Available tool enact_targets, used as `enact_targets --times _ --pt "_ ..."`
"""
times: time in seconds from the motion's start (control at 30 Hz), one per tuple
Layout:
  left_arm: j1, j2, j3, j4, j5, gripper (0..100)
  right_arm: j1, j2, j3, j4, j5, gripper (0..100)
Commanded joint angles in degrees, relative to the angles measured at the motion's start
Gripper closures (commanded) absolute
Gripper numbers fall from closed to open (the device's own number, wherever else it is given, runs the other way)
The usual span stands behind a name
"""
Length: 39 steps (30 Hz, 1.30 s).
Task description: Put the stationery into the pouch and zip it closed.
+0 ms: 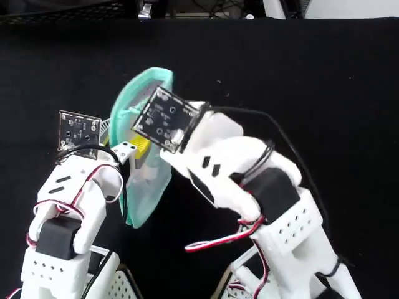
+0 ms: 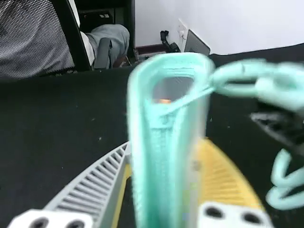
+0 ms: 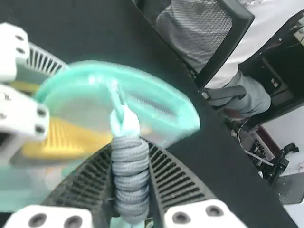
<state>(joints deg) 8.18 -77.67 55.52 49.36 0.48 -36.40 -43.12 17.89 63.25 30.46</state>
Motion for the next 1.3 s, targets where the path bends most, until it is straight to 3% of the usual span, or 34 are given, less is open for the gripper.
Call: enact_targets --times 0.0,0.33,0.6,0.73,1.0,1.27 --pt "0.48 -1.14 -3.91 2.73 -2.2 95 -0.35 -2.77 1.45 -0.35 0.44 98.5" --pt "0.13 -10.02 -3.38 5.98 -5.8 97 0.09 -2.68 4.35 -14.77 -2.46 98.6" --pt "0.84 -13.8 2.77 6.51 -6.15 97 6.42 -2.59 8.48 -18.55 -2.81 98.6" --pt "5.14 -13.8 5.58 7.03 -9.23 97 7.12 -1.8 12.09 -22.77 -2.81 98.6" --pt "6.29 -13.8 5.85 9.14 -10.46 97 15.74 9.01 14.02 -29.63 -2.64 98.6" --pt "6.29 -13.8 5.85 9.41 -10.46 97 19.25 16.92 13.67 -33.93 -0.44 98.6"
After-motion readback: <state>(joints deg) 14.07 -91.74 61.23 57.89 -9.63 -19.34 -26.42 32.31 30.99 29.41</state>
